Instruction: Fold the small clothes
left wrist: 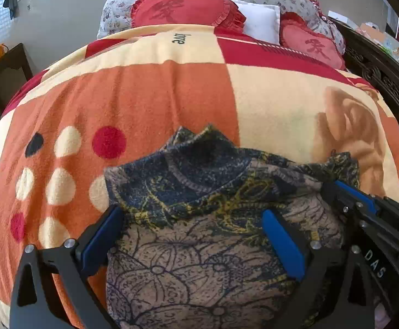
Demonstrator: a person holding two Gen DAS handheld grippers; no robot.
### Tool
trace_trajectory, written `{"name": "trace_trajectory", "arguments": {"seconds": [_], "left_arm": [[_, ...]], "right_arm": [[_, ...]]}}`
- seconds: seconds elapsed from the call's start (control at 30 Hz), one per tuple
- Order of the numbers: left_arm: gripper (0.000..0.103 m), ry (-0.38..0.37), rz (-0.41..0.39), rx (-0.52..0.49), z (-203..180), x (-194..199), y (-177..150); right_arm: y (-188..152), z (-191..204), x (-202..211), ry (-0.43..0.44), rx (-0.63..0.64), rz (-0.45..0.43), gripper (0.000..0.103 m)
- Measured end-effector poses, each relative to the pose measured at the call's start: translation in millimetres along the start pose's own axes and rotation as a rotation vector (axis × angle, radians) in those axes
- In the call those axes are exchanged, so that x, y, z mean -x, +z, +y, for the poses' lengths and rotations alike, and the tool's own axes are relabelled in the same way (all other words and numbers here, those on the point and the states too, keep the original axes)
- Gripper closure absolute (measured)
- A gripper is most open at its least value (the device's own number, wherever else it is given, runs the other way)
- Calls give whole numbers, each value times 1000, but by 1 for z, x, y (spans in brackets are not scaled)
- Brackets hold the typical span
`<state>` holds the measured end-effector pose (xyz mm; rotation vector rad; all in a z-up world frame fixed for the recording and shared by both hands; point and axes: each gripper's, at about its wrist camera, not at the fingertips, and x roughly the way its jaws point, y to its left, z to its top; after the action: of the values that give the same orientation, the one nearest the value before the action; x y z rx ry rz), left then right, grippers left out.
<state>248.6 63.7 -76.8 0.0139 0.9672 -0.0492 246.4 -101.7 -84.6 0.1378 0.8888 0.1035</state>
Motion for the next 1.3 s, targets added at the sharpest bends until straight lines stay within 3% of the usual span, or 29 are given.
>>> {"name": "trace_trajectory", "arguments": {"seconds": [0.17,0.83,1.3], "left_arm": [[0,-10,22,-2,-3,-2,3],[1,25,3,1,-5,-7,2],[1,9,-10,18,-1,-5,0]], "right_arm": [[1,8,-1,-53,45,-8,74],[1,10,-2,-43,49,-7,72],[1,10,-2,-52,54,-6,72]]}}
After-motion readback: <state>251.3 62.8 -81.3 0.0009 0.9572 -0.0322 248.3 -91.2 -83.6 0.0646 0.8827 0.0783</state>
